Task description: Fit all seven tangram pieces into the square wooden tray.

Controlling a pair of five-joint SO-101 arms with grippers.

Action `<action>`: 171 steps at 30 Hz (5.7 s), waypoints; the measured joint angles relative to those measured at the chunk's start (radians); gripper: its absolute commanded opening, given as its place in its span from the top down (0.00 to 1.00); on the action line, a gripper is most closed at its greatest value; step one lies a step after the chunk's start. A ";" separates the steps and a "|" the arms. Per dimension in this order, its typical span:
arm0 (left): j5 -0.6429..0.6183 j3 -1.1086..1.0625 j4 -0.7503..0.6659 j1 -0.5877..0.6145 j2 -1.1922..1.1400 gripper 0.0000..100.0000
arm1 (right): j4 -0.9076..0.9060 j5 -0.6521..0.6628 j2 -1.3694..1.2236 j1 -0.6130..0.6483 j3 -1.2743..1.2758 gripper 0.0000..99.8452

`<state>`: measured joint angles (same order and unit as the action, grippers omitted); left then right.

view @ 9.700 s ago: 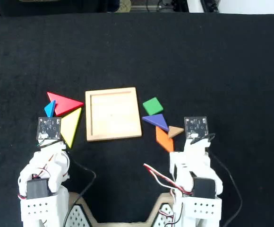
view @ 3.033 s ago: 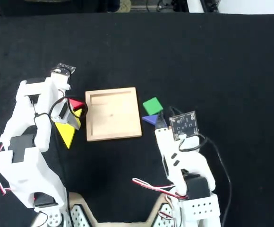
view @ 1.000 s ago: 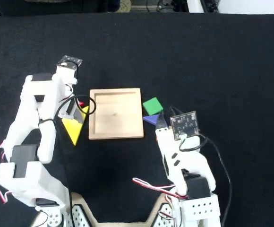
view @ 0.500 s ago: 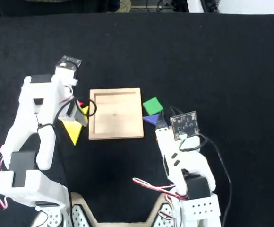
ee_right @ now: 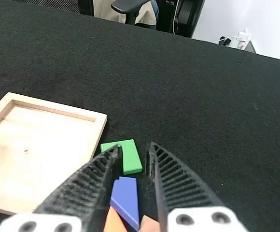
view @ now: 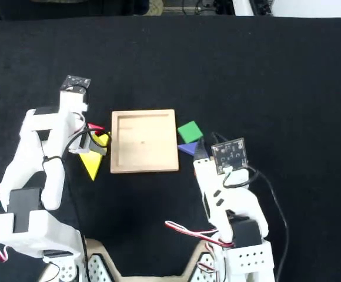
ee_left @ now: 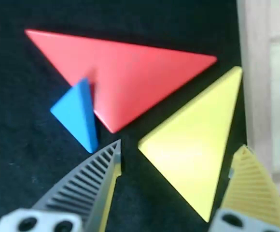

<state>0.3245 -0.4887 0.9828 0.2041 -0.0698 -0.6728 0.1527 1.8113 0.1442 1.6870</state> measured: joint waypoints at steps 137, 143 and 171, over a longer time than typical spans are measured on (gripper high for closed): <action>0.681 0.664 0.436 -0.400 -0.222 0.71 | 0.091 -0.308 0.000 -0.476 0.000 0.90; 0.694 0.571 0.239 -0.509 -0.222 0.71 | 0.091 -0.334 0.000 -0.491 0.000 0.90; 0.566 0.749 0.302 -0.512 -0.377 0.69 | 0.091 -0.311 0.000 -0.463 0.000 0.90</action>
<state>0.8907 0.2601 1.2850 -0.3084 -0.4473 -0.5823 -0.1588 1.8113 -0.3191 1.6870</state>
